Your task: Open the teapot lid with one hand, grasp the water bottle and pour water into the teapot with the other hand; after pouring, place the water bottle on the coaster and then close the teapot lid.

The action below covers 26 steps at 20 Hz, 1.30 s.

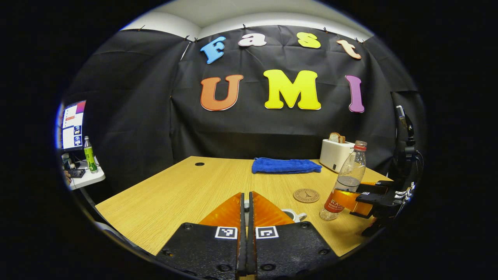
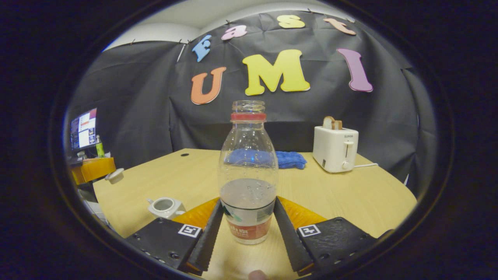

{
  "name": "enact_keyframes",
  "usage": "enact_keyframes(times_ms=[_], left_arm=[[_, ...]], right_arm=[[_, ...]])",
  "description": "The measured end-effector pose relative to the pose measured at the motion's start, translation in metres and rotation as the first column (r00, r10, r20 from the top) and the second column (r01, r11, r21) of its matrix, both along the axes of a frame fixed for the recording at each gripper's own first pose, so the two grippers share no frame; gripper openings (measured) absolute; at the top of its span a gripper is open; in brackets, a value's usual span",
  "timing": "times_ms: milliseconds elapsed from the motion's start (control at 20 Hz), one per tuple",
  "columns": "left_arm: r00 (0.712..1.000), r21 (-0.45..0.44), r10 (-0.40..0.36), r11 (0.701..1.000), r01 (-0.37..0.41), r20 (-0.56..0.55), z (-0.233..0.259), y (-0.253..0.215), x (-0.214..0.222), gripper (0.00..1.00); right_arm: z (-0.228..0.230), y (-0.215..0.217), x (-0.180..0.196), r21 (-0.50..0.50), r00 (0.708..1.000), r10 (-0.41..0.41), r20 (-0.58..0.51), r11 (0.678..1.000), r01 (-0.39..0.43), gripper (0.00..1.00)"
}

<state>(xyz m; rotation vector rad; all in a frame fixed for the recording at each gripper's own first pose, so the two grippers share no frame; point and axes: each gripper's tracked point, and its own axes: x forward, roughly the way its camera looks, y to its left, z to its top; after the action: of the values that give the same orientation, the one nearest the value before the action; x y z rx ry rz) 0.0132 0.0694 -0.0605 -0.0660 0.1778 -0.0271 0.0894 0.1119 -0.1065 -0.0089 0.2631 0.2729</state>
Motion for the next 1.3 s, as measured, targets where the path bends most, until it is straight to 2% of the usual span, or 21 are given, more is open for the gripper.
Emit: enact_keyframes(times_ms=[100,200,300,400,500,650,800,1150,1300], left_arm=[[1.000,0.005,-0.008,1.000,0.008,0.004,0.001,0.000,0.000,0.03],[1.000,0.003,-0.008,1.000,0.008,0.008,0.003,0.001,-0.001,0.03],[1.000,-0.008,-0.009,1.000,0.009,0.008,0.004,0.003,0.000,0.03],[1.000,-0.019,-0.017,1.000,0.017,-0.002,0.002,0.004,0.000,0.03],[1.000,-0.015,-0.018,1.000,0.018,-0.003,0.003,0.006,0.000,0.03],[1.000,-0.003,-0.016,1.000,0.016,0.001,0.005,0.011,0.000,0.03],[1.000,0.001,-0.028,1.000,0.028,0.006,0.007,0.016,0.000,0.03],[0.999,0.018,-0.036,0.999,0.037,-0.010,0.002,0.021,0.001,0.03],[0.999,0.025,-0.035,0.999,0.035,-0.020,-0.001,0.024,0.001,0.03]], right_arm=[[0.013,0.000,-0.003,-0.086,0.999,0.018,0.050,0.996,-0.014,0.75],[0.026,-0.006,0.001,-0.220,0.993,0.025,0.115,0.976,0.001,0.72],[0.033,-0.010,0.007,-0.361,0.984,0.039,0.172,0.932,0.026,0.73],[0.033,-0.012,0.017,-0.491,0.977,0.077,0.197,0.870,0.031,0.73],[0.035,-0.013,0.025,-0.608,0.970,0.115,0.215,0.793,0.041,0.74],[0.031,-0.017,0.032,-0.764,0.960,0.150,0.235,0.639,0.087,0.73],[0.030,-0.021,0.038,-0.859,0.951,0.184,0.250,0.495,0.129,0.74],[0.012,0.009,0.030,-0.960,0.908,0.350,0.232,0.232,0.156,0.74],[0.005,0.014,0.026,-0.974,0.902,0.378,0.208,0.162,0.157,0.74]])
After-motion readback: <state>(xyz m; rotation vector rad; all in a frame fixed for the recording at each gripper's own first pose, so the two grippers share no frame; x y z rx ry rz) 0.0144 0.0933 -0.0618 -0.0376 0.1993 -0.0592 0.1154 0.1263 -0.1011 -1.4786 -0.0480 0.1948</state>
